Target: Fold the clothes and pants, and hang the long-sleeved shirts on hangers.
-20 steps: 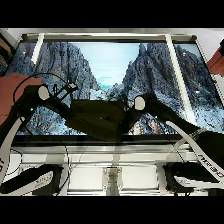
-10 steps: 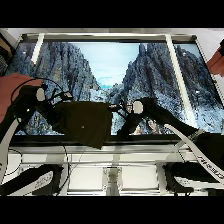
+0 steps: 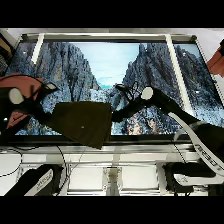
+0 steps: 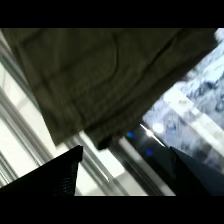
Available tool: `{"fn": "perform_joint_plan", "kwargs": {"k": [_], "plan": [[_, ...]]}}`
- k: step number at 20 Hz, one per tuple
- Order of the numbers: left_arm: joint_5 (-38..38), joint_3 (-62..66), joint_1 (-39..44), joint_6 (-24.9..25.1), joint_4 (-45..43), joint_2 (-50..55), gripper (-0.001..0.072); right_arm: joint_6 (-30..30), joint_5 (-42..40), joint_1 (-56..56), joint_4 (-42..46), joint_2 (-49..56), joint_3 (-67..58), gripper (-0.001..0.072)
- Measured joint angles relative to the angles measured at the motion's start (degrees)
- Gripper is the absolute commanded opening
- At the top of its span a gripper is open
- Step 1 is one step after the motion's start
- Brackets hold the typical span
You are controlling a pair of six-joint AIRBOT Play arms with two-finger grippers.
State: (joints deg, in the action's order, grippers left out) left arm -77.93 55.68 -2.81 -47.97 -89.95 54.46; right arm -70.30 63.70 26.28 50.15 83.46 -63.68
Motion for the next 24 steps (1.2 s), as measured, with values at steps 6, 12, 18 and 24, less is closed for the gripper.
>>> {"fn": "perform_joint_plan", "kwargs": {"k": [6,12,18,24], "plan": [[2.1,0.0,-10.1,-6.3,4.3,-3.7,0.0497,-0.3,-3.0,-3.0,-9.2,10.2,-0.4,0.0607],[2.6,0.0,-12.6,-8.6,5.4,-4.3,0.0498,-2.5,-1.7,-2.9,-13.2,17.2,-4.8,0.058],[2.7,0.0,-12.9,-8.9,5.6,-4.3,0.0497,-6.9,1.7,0.1,-14.2,24.6,-13.0,0.033],[2.7,0.0,-13.0,-8.9,5.6,-4.3,0.0497,-8.4,4.5,1.4,-12.9,27.0,-19.9,0.002]]}}
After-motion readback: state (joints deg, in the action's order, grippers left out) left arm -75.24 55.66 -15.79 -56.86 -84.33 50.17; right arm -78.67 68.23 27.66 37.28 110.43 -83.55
